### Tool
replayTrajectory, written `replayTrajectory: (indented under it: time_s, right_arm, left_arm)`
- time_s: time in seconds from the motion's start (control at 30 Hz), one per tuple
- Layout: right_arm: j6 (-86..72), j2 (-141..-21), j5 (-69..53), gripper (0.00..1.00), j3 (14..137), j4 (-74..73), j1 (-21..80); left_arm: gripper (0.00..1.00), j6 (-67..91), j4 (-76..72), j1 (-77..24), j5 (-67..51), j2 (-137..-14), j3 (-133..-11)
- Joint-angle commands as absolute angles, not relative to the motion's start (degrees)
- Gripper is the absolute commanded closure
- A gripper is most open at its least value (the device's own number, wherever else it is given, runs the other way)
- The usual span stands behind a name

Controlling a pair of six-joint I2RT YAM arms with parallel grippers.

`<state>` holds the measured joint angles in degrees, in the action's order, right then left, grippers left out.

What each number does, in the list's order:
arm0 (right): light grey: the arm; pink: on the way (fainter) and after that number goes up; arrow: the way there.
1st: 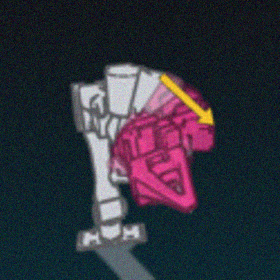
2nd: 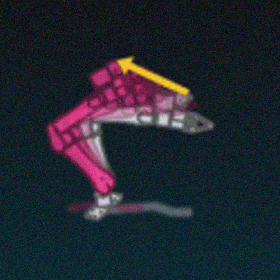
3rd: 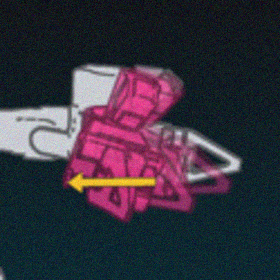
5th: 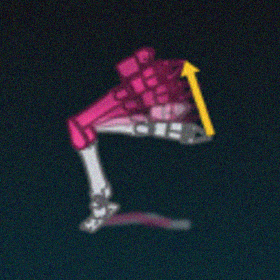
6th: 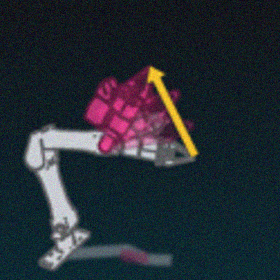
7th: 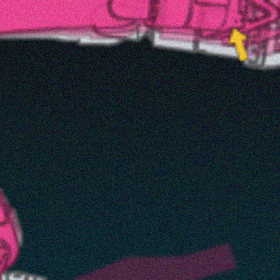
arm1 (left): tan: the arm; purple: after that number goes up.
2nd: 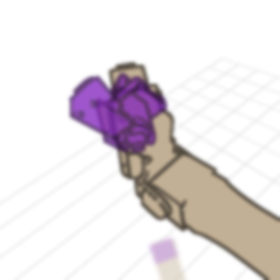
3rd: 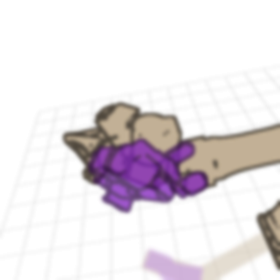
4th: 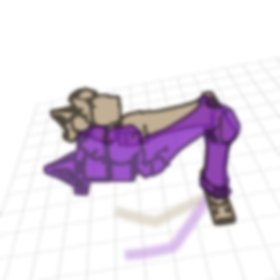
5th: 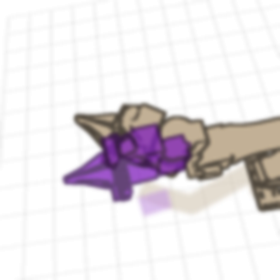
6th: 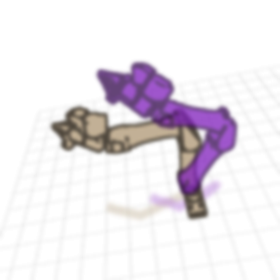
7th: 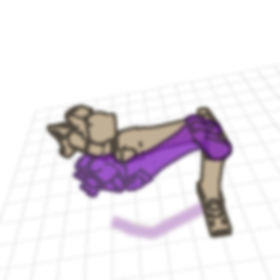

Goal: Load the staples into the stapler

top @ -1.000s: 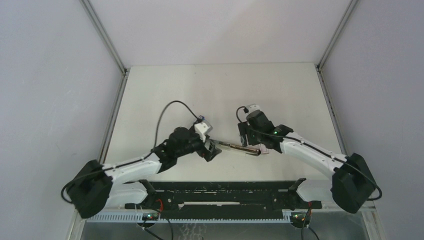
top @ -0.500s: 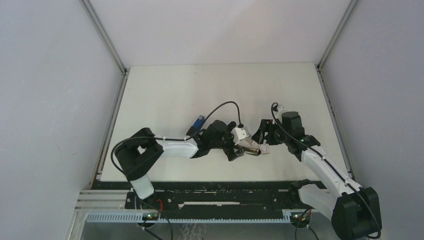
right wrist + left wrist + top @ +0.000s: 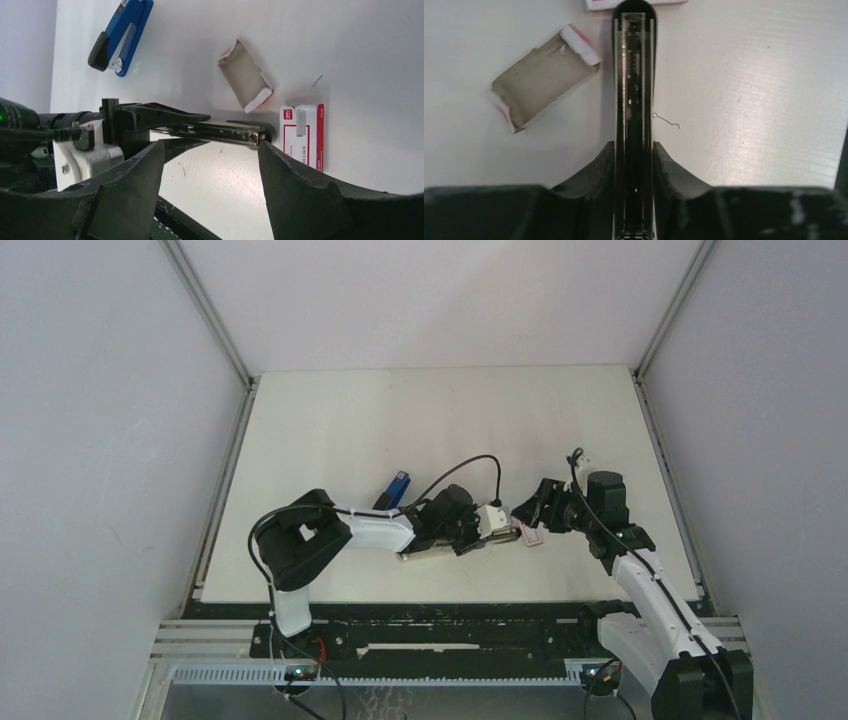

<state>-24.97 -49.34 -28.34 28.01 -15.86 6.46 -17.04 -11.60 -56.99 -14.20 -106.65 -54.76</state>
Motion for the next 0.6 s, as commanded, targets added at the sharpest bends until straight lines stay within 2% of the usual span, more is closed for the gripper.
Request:
replayTrajectory:
  time_s: [0.0, 0.13, 0.17, 0.37, 0.57]
  right_arm:
    - [-29.35, -48.0, -30.92, 0.32, 26.17, -10.87, 5.54]
    - [-34.8, -47.34, -31.74, 0.32, 22.85, -6.62, 4.77]
    - [-36.51, -47.43, -32.11, 0.32, 21.96, -5.2, 4.65]
    - [-48.19, -48.47, -36.58, 0.32, 15.59, 7.13, 4.53]
    - [-60.29, -50.48, -40.6, 0.32, 11.83, 21.47, 6.52]
  left_arm:
    - [0.79, -15.66, -10.45, -58.7, -10.81, -102.95, -52.1]
    - [0.98, -10.63, -16.91, -59.32, -9.1, -98.91, -46.93]
    - [1.0, -8.27, -19.66, -59.33, -8.37, -97.44, -45.0]
    - [1.0, 3.21, -40.13, -59.37, -5.01, -87.43, -32.68]
    - [1.0, 6.88, -49.2, -59.39, -3.88, -81.39, -27.1]
